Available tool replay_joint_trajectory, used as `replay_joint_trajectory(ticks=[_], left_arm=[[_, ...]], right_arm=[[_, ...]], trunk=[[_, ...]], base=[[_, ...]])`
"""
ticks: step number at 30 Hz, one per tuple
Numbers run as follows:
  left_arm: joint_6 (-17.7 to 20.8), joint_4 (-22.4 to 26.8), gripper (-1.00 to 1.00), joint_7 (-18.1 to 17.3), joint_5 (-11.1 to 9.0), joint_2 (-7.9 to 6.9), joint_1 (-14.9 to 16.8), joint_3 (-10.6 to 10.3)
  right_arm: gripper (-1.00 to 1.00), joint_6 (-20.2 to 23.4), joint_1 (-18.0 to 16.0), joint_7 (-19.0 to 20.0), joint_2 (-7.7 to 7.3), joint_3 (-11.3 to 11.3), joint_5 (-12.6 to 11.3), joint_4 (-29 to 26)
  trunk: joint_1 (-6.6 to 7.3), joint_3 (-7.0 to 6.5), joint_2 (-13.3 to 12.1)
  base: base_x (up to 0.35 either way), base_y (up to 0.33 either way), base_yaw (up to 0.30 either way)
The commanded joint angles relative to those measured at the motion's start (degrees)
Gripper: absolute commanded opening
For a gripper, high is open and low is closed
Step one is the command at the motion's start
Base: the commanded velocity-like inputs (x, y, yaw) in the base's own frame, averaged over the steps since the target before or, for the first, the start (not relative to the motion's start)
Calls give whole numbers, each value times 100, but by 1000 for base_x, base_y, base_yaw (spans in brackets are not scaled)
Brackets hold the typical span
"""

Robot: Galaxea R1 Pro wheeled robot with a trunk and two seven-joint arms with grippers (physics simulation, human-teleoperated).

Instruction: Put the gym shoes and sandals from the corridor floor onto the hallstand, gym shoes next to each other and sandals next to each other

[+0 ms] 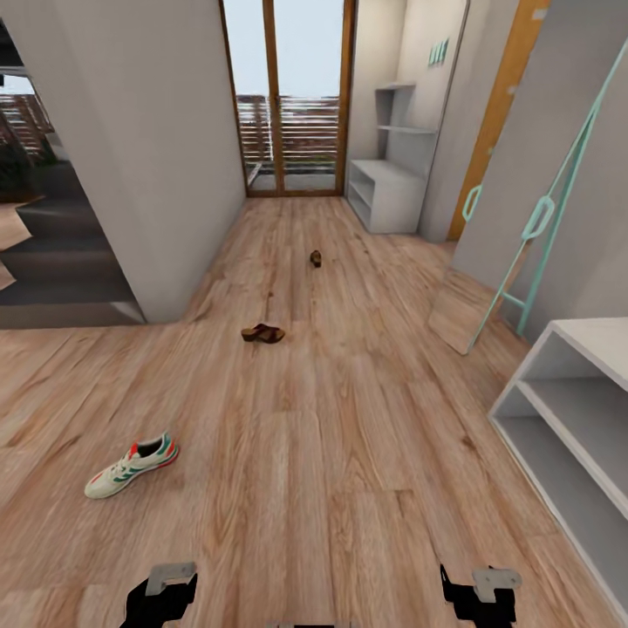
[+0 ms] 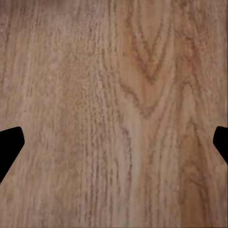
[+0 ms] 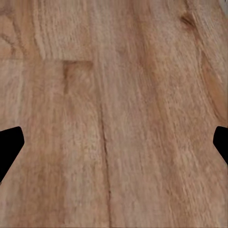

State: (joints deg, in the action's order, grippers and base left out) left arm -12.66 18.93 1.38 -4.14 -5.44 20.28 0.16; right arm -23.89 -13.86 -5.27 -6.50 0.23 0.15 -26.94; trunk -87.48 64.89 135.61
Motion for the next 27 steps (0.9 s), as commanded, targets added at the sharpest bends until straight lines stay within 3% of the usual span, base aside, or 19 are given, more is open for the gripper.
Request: replay_joint_trajectory(ticks=[1,27], left_arm=[[-17,-3,100,3,-43,-1,2,-8],[-17,-3,100,3,-43,-1,2,-8]], right_arm=[[100,-17,-3,-13,0,3,2,5],[100,-18,-3,-10,0,3,2,5]], trunk=[[-2,4,1],[-2,4,1]], base=[[330,-118,0],[330,-118,0]])
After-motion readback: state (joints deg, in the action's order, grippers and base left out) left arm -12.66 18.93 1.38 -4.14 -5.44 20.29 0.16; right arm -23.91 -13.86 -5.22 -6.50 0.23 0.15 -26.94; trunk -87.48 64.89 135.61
